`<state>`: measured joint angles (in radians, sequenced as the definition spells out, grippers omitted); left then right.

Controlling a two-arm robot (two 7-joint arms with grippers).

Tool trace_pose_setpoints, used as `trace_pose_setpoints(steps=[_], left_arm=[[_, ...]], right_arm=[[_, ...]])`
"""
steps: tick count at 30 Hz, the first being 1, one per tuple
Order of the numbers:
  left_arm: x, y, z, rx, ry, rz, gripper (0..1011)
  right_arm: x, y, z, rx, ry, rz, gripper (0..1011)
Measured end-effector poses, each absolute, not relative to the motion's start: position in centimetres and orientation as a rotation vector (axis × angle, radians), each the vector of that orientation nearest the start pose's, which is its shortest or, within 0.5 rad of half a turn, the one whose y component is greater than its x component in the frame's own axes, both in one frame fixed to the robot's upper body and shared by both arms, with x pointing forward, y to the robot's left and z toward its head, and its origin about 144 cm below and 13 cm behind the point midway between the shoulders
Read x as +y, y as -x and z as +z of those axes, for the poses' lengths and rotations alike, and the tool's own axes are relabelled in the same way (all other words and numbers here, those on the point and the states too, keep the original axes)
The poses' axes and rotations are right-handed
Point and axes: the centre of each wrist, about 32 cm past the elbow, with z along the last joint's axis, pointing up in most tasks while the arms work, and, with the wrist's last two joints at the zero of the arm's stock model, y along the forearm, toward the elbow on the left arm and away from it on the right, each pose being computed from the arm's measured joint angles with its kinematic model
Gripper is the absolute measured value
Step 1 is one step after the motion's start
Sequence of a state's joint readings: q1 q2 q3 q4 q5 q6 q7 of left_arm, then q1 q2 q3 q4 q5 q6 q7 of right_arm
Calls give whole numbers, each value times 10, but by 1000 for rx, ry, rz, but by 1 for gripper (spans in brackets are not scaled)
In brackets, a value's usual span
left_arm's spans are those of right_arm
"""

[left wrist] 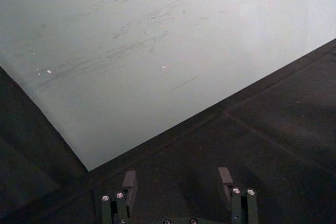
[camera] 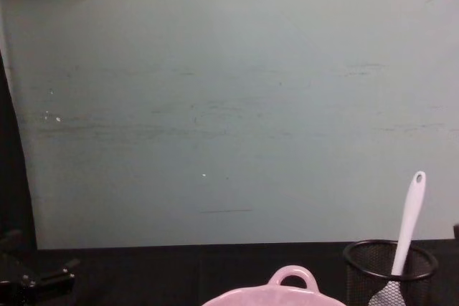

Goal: Use the one hand to pick up the spoon and stir the clear water in the bowl.

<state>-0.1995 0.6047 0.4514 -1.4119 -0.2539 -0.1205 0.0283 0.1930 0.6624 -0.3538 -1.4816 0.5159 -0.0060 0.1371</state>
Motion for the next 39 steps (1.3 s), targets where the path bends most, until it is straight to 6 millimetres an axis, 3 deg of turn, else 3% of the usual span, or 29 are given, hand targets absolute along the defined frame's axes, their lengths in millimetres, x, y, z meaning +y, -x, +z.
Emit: trace_pose_setpoints(steps=[10, 39], left_arm=[[310, -489, 1140, -285, -304, 1248, 1005], [310, -489, 1140, -285, -304, 1248, 1005]], right_arm=[[-339, -497, 1148, -70, 243, -1221, 1003], [-337, -497, 1149, -81, 248, -1225, 1003]])
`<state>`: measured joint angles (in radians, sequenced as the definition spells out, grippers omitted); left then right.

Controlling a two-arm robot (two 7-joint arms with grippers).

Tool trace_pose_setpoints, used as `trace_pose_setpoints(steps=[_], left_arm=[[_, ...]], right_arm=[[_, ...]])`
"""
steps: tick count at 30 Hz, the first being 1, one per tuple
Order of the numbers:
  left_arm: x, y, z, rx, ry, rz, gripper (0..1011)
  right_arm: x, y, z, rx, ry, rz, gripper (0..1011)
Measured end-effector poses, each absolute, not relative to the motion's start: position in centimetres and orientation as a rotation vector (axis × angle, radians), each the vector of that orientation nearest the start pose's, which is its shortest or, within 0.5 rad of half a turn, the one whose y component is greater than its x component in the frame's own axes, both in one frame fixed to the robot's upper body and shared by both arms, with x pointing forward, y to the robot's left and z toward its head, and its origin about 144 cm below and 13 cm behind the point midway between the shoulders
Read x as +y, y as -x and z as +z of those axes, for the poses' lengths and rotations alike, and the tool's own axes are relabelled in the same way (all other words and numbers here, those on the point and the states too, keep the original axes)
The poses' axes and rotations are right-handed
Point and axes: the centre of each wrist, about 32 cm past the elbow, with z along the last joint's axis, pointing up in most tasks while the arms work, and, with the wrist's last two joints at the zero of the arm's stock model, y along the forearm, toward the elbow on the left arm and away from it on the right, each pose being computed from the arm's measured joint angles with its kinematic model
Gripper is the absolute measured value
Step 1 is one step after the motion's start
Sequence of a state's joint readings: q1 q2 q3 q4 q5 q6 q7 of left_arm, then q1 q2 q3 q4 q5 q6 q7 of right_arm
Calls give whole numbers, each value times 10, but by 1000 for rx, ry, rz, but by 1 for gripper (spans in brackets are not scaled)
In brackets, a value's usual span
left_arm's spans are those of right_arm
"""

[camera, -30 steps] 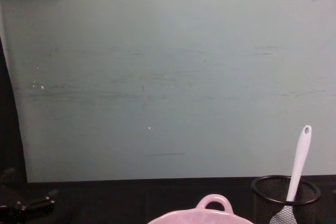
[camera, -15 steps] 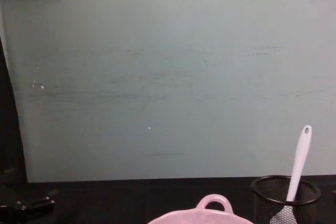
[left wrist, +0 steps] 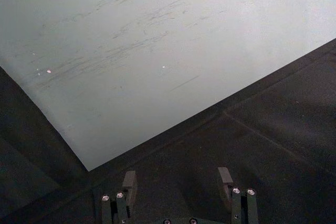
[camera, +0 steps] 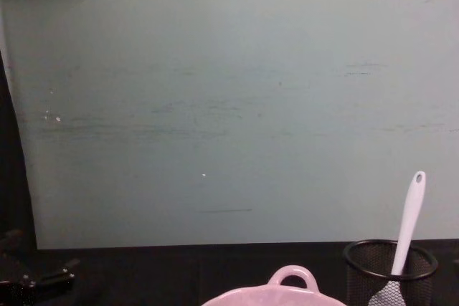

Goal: Use the one hand to pick up the spoon and stir the clear water in the bowl.

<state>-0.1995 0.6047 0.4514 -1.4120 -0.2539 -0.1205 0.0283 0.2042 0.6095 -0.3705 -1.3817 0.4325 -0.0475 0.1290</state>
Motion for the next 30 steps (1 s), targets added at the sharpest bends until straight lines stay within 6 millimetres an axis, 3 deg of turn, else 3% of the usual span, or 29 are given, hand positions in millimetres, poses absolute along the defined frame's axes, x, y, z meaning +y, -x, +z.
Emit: trace_pose_setpoints(steps=[30], left_arm=[[310, -489, 1140, -285, -304, 1248, 1005]], right_arm=[[-338, -497, 1149, -80, 248, -1225, 1003]])
